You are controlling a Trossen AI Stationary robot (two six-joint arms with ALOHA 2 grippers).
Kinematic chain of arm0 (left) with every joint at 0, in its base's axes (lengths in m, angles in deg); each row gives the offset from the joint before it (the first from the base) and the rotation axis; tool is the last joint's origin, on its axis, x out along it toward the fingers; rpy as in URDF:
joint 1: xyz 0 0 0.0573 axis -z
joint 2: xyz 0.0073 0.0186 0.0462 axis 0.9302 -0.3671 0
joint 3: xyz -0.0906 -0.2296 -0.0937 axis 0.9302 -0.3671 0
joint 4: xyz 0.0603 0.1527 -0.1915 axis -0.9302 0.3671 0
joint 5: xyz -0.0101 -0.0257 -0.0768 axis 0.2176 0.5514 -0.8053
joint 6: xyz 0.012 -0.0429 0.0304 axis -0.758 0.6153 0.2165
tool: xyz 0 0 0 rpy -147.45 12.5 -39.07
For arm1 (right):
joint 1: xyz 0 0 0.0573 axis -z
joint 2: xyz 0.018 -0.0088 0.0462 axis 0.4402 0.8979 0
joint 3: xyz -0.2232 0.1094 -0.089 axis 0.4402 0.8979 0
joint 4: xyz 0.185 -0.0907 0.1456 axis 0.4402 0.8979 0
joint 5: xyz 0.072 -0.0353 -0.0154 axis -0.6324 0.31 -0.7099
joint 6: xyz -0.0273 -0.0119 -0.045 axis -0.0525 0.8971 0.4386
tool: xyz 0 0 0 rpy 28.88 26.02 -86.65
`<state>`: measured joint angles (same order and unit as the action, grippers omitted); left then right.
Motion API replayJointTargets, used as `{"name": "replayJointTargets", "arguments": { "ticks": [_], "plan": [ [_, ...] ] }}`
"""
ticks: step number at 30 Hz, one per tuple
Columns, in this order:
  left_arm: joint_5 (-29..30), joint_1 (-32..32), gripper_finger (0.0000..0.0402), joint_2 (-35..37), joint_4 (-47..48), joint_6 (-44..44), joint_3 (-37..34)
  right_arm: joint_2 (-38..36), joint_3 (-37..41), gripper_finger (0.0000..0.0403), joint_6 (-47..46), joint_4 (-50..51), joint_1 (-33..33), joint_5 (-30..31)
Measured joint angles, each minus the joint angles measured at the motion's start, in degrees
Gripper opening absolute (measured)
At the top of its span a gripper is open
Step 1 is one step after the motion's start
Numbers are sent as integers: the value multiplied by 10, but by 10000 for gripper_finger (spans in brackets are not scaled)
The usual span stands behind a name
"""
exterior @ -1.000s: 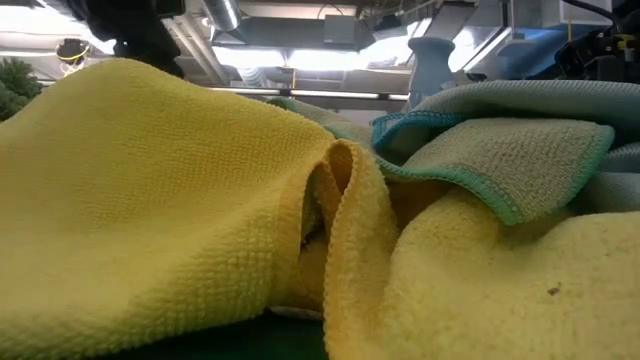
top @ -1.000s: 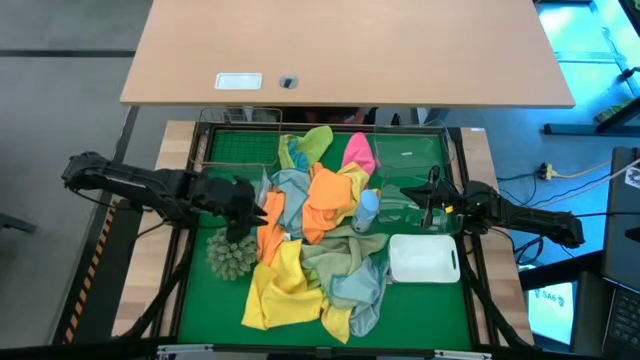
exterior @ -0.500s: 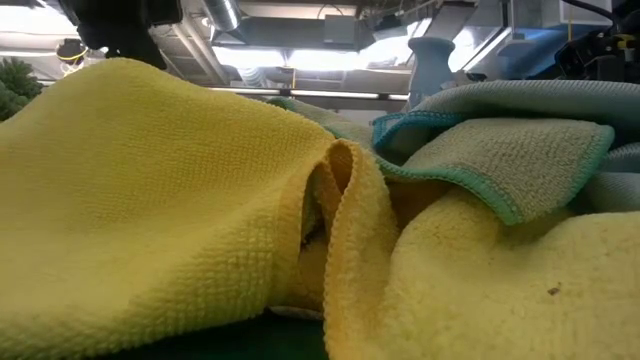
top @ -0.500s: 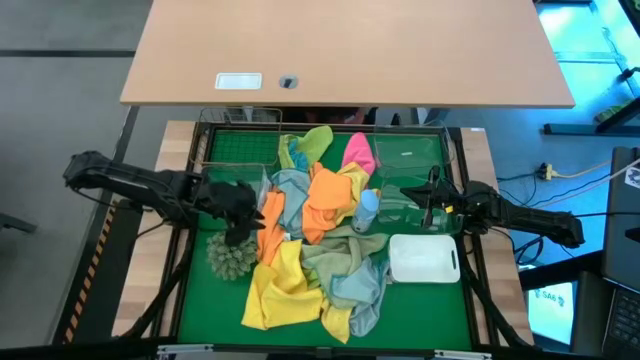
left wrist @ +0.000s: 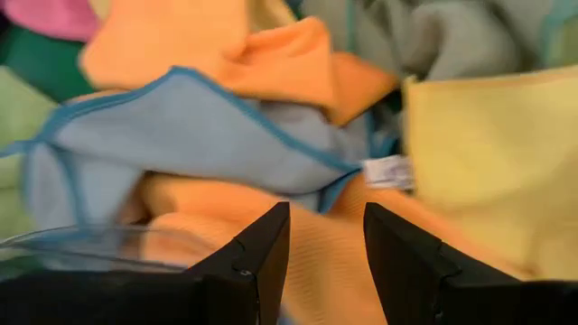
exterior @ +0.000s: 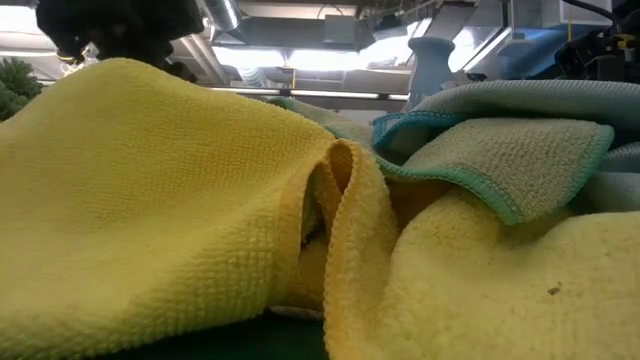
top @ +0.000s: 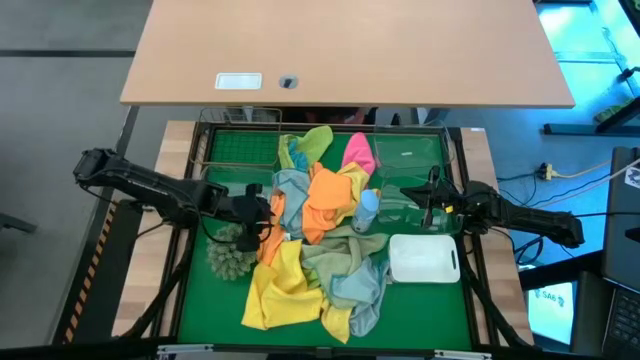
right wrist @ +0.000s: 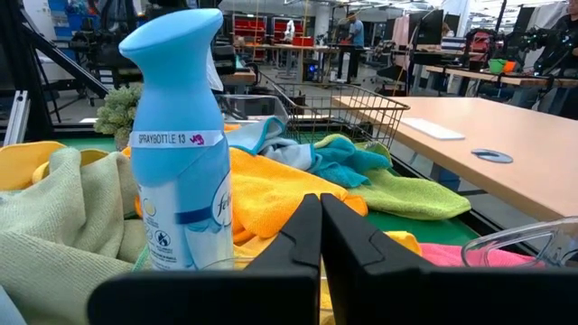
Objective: Sort microfiber towel by color & place in baskets
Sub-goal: Put the orange microfiber towel into the top right transparent bin
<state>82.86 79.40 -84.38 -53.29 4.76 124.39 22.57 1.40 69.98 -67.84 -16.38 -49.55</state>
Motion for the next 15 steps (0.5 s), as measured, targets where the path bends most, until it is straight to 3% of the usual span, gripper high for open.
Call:
{"name": "replayJointTargets", "arguments": {
  "ticks": [15],
  "plan": [
    [21,0,137,-41,33,-10,1,0,0,3,0,0,0,0]
  ]
}}
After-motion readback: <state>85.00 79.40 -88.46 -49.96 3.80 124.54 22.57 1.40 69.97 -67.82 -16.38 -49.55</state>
